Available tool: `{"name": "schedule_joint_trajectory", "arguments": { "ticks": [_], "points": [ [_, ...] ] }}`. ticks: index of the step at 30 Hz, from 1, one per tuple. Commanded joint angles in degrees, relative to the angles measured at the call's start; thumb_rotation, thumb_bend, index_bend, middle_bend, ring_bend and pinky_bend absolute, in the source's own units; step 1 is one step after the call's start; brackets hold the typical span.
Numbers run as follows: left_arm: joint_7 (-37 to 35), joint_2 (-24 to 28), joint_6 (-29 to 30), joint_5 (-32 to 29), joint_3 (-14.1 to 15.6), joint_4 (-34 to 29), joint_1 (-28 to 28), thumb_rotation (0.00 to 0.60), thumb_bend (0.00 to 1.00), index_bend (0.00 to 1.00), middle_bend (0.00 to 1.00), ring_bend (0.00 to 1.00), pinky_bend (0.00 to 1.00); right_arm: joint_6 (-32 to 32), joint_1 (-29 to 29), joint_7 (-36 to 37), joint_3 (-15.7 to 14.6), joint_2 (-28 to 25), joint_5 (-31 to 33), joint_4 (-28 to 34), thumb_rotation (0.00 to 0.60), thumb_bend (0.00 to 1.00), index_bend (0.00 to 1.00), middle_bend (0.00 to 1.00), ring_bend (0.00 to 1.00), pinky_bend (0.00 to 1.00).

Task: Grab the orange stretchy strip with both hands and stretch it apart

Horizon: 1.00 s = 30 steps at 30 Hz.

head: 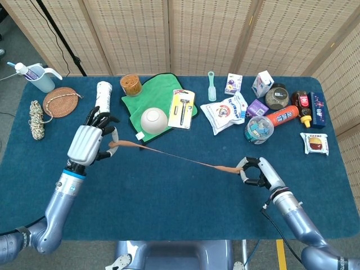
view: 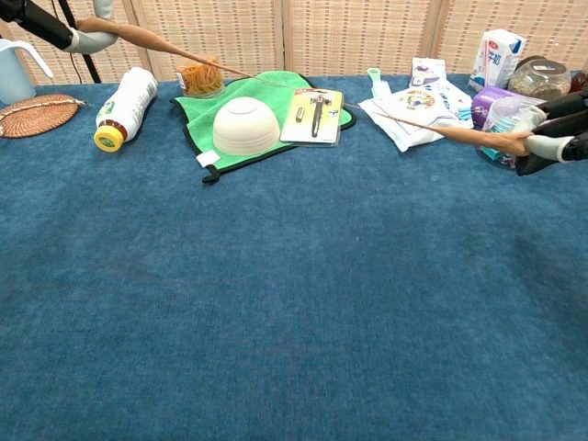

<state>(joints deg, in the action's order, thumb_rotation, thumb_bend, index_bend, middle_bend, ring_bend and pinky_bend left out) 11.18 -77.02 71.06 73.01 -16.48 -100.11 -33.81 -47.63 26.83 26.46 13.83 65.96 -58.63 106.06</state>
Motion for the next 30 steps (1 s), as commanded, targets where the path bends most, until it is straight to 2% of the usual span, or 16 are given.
{"name": "schedule_joint_trajectory", "arguments": {
  "ticks": [1, 20, 30],
  "points": [
    [-0.6, 0.7, 0.3, -0.5, -0.2, 0.4, 0.4, 0.6, 0.41, 0.87, 0.32, 0.17, 0.01, 0.1, -0.2, 0.3, 0.0, -0.2, -0.1, -0.2, 0.6, 0.56, 0.74, 0.54, 0.42, 0.21],
    [-3.7, 4.5, 0.9, -2.3, -0.7, 2.6, 2.1, 0.6, 0.41, 0.86, 0.32, 0.17, 0.01, 0.5, -1.1, 1.0, -0.6, -0.7, -0.8, -1.8, 0.6, 0.56, 0.74, 0.54, 0.42, 0.21],
    [-4.9, 7.0, 1.5, -4.6, -2.3, 3.5, 2.9, 0.6, 0.41, 0.86, 0.32, 0.17, 0.01, 0.6, -2.0, 1.9, -1.1, -1.1, -0.8, -2.9, 0.6, 0.56, 0.74, 0.54, 0.42, 0.21]
  ]
}}
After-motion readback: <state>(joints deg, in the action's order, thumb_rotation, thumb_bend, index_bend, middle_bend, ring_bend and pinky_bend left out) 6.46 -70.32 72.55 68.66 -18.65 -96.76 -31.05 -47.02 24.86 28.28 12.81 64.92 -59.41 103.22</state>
